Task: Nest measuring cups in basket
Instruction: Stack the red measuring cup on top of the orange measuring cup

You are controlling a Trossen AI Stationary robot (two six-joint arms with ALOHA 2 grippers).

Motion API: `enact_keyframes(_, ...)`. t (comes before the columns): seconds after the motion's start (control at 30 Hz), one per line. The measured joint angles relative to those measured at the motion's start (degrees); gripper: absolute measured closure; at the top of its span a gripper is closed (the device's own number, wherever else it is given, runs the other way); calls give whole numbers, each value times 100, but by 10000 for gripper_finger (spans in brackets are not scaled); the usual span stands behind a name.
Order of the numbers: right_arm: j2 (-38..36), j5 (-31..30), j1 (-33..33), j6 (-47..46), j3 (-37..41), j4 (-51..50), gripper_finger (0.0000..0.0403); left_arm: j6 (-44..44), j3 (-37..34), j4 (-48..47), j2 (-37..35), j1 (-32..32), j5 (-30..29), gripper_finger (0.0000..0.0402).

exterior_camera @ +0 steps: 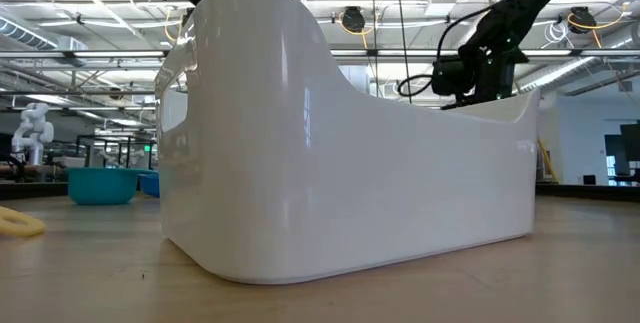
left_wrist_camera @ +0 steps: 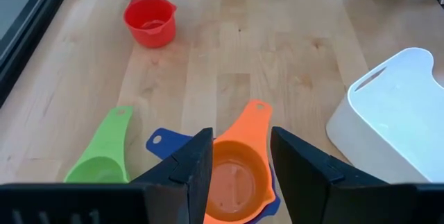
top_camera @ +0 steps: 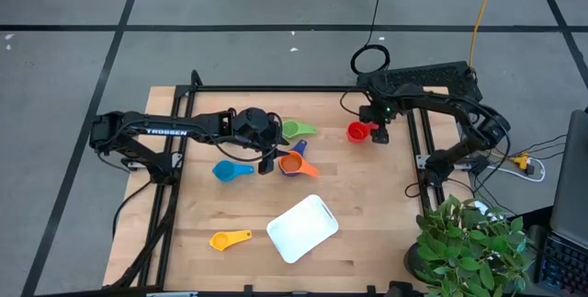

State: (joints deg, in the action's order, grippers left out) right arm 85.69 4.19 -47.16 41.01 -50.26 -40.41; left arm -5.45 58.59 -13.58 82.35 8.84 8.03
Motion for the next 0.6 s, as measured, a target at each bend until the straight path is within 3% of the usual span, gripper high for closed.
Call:
enact_keyframes(0.27, 13, -1, 2, -176, 0, -23, 127, 15, 0, -33, 0, -56, 2, 252)
enact_keyframes(0.6, -107, 9, 35, -402, -1, -210, 212, 49, 0, -13, 0, -79, 4, 252)
